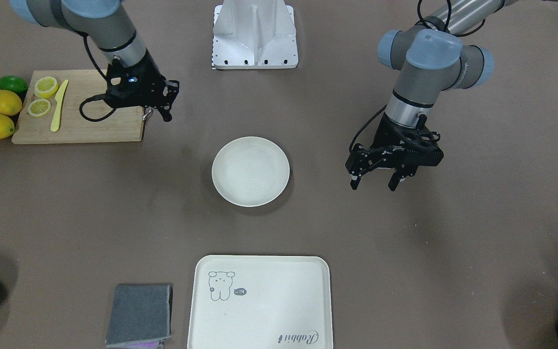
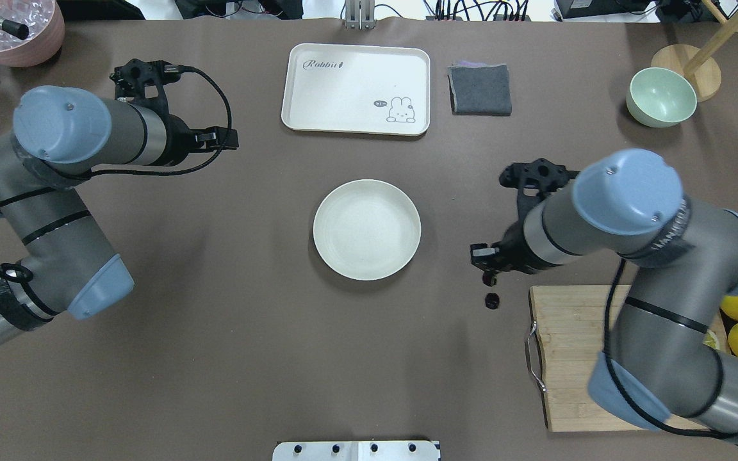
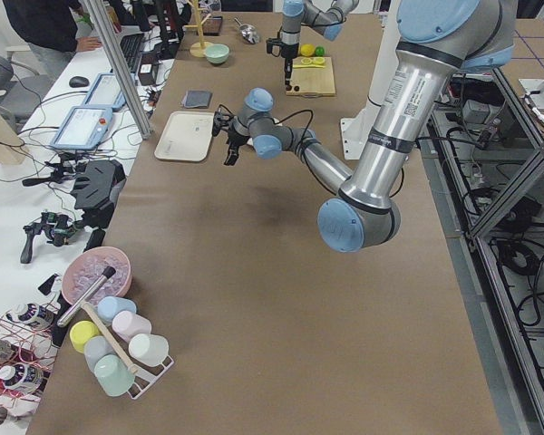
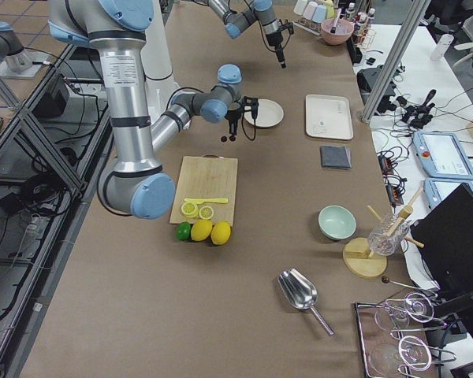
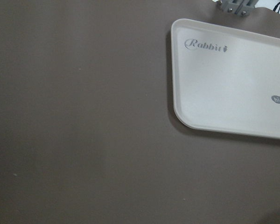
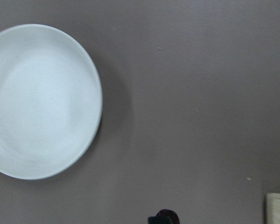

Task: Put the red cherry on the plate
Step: 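Carry the cherries with the right gripper over the white plate and lower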

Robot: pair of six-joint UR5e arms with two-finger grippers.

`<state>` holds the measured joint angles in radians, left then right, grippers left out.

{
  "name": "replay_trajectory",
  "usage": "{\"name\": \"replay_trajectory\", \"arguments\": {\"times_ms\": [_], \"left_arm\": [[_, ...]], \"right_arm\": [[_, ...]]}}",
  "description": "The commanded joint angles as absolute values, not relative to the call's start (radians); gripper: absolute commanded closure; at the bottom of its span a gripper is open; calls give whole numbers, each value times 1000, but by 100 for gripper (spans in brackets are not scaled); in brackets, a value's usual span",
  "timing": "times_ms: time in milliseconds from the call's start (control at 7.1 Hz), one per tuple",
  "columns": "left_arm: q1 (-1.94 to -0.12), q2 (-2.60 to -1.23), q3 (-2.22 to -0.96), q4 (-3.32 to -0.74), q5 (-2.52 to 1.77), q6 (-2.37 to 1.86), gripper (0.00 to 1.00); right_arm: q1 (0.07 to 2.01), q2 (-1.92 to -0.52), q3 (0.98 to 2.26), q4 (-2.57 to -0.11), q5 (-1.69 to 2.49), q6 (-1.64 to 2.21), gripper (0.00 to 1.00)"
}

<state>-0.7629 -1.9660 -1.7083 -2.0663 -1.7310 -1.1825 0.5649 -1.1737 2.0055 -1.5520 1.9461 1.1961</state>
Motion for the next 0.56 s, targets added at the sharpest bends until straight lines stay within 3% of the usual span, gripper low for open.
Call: {"name": "replay_trajectory", "arguments": {"times_ms": [0, 423], "left_arm": [[-843, -1867, -1709, -2075, -1741, -1044, 2], [-940, -1783, -1707, -2082, -1868, -925, 2]], "right_arm": [[565, -872, 1770, -1609, 1893, 1198, 100], [543, -733, 1510, -1486, 1832, 1210, 100]]}}
